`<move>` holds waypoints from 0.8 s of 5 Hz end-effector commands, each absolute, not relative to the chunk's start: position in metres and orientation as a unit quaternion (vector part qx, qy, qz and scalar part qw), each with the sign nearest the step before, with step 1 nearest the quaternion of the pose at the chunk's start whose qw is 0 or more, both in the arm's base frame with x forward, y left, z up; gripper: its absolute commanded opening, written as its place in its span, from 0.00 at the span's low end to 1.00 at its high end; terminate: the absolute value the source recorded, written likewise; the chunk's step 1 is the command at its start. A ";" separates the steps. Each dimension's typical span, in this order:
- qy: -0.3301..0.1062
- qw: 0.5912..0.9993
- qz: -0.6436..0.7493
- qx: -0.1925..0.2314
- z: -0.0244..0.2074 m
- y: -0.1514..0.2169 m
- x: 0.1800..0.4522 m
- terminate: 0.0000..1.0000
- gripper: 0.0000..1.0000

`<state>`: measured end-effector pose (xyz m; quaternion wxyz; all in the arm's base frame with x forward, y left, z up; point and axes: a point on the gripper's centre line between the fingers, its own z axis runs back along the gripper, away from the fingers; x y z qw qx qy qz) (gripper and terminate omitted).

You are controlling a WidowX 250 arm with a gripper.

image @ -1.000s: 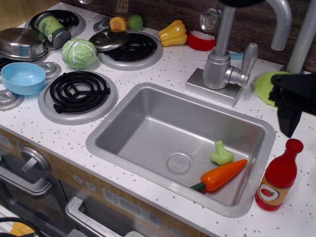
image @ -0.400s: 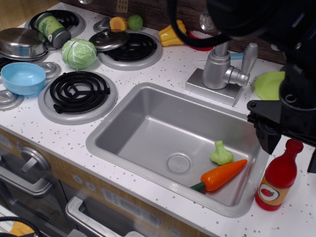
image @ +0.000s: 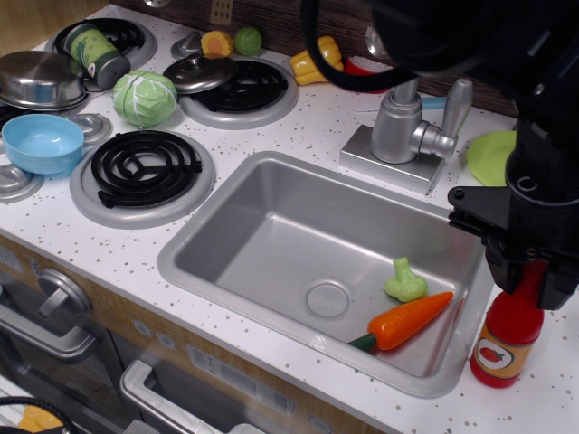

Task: Put red bottle in sink

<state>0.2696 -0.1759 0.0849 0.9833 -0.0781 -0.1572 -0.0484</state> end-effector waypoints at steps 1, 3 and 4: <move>-0.146 0.983 -0.073 -0.082 0.133 -0.156 0.283 0.00 0.00; -0.181 0.974 -0.137 -0.017 0.137 -0.091 0.299 0.00 0.00; -0.210 0.964 -0.164 -0.025 0.110 -0.060 0.307 0.00 0.00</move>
